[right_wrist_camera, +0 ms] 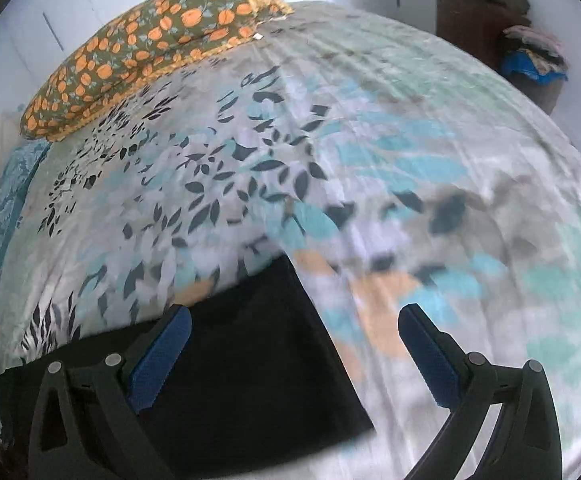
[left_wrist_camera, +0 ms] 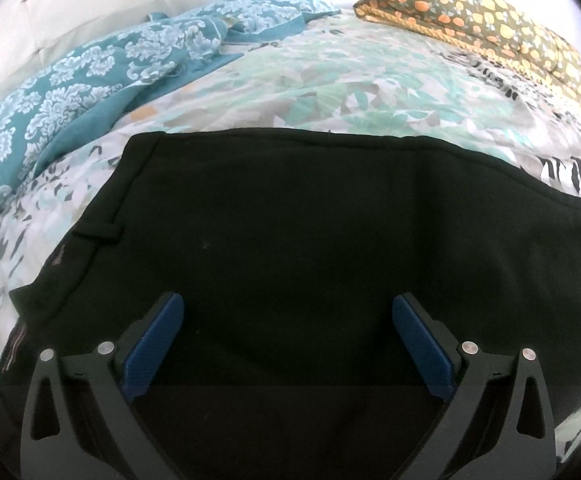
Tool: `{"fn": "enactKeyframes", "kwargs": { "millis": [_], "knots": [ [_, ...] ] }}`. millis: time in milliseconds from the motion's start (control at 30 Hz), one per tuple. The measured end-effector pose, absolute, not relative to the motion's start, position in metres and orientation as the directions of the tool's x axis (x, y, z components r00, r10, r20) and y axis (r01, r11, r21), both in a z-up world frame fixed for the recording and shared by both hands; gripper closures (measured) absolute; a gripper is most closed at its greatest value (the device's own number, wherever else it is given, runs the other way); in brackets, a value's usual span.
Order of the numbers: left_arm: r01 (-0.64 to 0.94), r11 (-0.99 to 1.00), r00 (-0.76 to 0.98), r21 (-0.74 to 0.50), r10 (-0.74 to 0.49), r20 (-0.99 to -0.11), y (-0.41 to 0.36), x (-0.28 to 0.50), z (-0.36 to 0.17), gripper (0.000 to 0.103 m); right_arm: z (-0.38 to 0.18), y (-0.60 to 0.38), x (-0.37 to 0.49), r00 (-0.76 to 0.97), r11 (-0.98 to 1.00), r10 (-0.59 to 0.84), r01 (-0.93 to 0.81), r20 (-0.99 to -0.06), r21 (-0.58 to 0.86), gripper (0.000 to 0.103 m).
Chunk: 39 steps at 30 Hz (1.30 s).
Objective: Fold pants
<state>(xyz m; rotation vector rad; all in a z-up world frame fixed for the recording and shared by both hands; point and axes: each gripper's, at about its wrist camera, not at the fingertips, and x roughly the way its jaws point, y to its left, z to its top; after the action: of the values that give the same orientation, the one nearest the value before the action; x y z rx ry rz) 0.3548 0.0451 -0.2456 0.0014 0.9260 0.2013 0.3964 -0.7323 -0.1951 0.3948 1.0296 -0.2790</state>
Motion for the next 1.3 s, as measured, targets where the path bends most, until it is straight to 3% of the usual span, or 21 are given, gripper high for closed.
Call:
{"fn": "enactKeyframes", "kwargs": {
  "millis": [33,100,167,200,233,267,567,833,967,1100,1233,1300],
  "knots": [
    [-0.172,0.981,0.584,0.088,0.174,-0.793,0.045,0.355,-0.246,0.001,-0.199,-0.729,0.402,0.477,0.898,-0.04,0.402,-0.878,0.178,0.005],
    [-0.173,0.981,0.585,0.09,0.175,-0.792,0.045,0.355,-0.246,0.001,-0.209,-0.729,0.413,0.446,0.905,-0.03,0.391,-0.894,0.164,0.025],
    [-0.174,0.981,0.582,0.089,0.175,-0.794,0.045,0.355,-0.247,0.001,-0.219,-0.727,0.417,0.424,0.909,-0.005,0.379,-0.906,0.172,0.057],
    [-0.174,0.981,0.583,0.09,0.176,-0.794,0.044,0.355,-0.247,0.001,-0.216,-0.725,0.414,0.436,0.911,-0.024,0.379,-0.9,0.159,0.066],
    [-0.174,0.981,0.583,0.09,0.176,-0.793,0.044,0.355,-0.247,0.001,-0.212,-0.724,0.41,0.458,0.913,-0.027,0.374,-0.889,0.165,0.086],
    [-0.174,0.981,0.583,0.091,0.177,-0.793,0.045,0.355,-0.247,0.001,-0.205,-0.721,0.404,0.481,0.915,-0.024,0.364,-0.877,0.175,0.089],
    [-0.174,0.979,0.579,0.109,0.192,-0.793,0.043,0.357,-0.246,0.001,-0.124,-0.661,0.271,0.666,0.958,0.013,0.206,-0.746,0.2,0.095],
    [-0.178,0.975,0.543,0.132,0.209,-0.813,0.041,0.36,-0.241,0.001,-0.135,-0.621,0.083,0.67,0.83,-0.006,0.417,-0.743,0.37,0.095],
    [-0.177,0.976,0.479,0.128,0.199,-0.855,0.04,0.354,-0.228,0.001,-0.147,-0.592,0.042,0.605,0.799,-0.081,0.514,-0.792,0.311,0.095],
    [-0.151,0.988,0.472,0.032,0.101,-0.876,0.048,0.319,-0.207,0.001,-0.165,-0.576,0.032,0.474,0.792,-0.197,0.592,-0.858,0.146,0.097],
    [-0.155,0.986,0.458,-0.053,0.025,-0.889,0.071,0.277,-0.195,0.001,-0.159,-0.583,0.023,0.511,0.761,-0.226,0.624,-0.829,0.178,0.095],
    [-0.155,0.985,0.463,-0.072,0.008,-0.886,0.086,0.251,-0.196,0.001,-0.145,-0.584,0.012,0.575,0.747,-0.225,0.621,-0.787,0.24,0.077]
  ]
}}
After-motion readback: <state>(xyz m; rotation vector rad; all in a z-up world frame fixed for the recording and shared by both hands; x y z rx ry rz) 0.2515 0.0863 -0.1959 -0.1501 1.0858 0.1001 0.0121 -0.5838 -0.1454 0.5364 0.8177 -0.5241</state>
